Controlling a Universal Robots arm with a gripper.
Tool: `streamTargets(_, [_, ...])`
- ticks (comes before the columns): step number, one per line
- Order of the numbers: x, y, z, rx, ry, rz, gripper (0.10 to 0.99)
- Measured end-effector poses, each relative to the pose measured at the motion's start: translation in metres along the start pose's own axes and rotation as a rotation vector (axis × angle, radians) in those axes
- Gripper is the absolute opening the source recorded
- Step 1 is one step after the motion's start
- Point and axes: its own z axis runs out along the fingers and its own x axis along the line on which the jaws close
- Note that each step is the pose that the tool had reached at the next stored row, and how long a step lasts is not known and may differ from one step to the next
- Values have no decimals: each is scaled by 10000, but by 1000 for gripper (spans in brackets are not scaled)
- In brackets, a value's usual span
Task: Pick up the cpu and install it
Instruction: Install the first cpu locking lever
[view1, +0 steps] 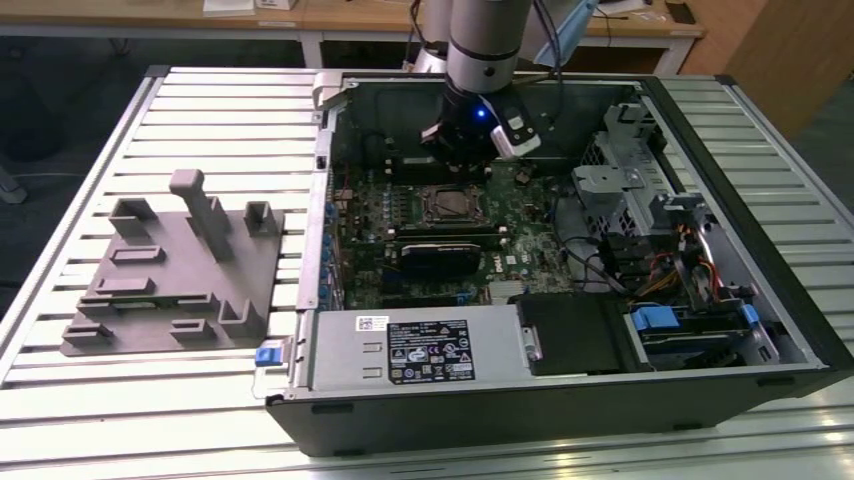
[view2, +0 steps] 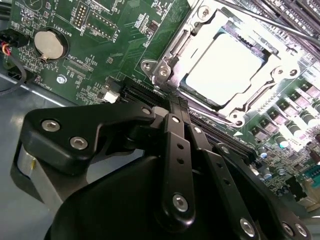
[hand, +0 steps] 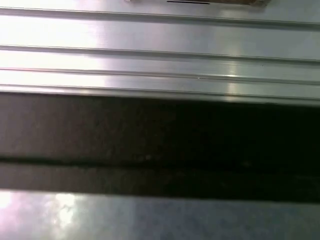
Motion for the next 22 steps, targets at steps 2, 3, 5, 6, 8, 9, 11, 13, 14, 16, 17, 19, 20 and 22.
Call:
streamTargets(2, [0,0,1,4,1,0,106])
streamTargets(3, [0,-1,1,4,1,0,106])
streamTargets(5, [0,0,-3,3,-1,0,106])
streamTargets(6, [0,1,-9,0,-1,0,106])
streamTargets(8, [0,2,-25,2,-1,0,106])
streamTargets(9, [0,3,-27,1,-2,0,106])
streamTargets(11, [0,3,-27,1,-2,0,106])
streamTargets(13, [0,2,-22,44,0,0,106])
streamTargets(14, [0,1,-15,82,2,1,106])
streamTargets(16, [0,0,4,139,3,-1,106])
streamTargets(17, [0,0,15,159,4,-1,106])
streamTargets(19, [1,-2,30,192,10,0,106])
streamTargets(20, [1,-3,35,202,11,-1,106])
streamTargets(22, [1,-3,45,212,11,-1,106])
